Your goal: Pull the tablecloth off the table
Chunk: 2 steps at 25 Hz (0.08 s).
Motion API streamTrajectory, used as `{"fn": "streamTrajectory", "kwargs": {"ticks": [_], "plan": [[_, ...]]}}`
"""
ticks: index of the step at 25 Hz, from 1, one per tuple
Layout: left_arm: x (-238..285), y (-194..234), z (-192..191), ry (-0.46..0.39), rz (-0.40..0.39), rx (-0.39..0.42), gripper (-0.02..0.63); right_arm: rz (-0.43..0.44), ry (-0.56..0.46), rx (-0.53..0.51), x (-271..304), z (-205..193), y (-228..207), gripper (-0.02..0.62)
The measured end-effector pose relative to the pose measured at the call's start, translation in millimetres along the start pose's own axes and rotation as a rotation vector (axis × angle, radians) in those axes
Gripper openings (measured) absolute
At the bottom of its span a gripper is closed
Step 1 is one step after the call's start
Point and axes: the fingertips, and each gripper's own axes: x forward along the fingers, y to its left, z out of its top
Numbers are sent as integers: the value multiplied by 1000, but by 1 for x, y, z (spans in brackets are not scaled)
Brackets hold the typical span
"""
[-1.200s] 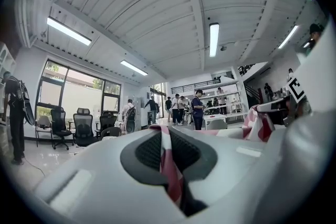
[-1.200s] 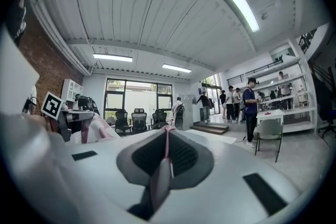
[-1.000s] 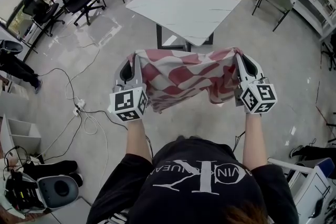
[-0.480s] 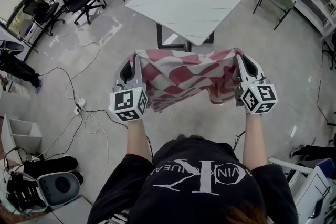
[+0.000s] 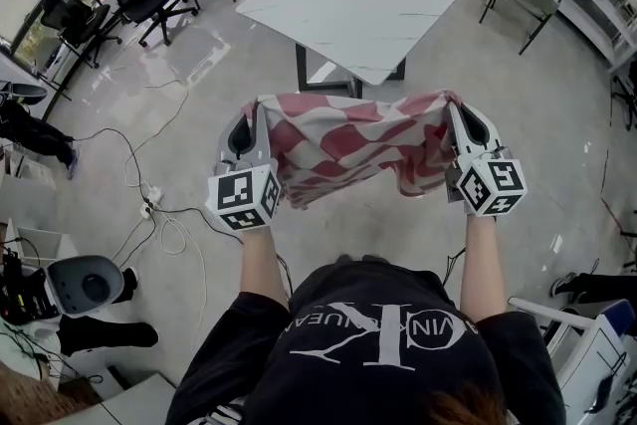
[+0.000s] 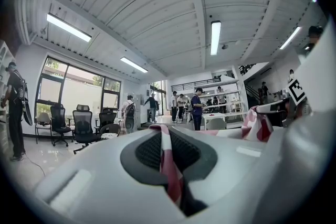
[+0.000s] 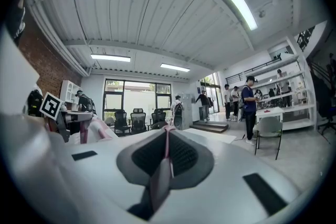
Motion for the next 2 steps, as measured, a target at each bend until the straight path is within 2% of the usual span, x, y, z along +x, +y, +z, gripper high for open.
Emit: {"fn": "streamTrajectory", "kwargs": {"ticks": [2], "plan": [[2, 0, -1, 2, 0, -2, 17, 1, 2, 0, 2, -1, -1, 23]]}}
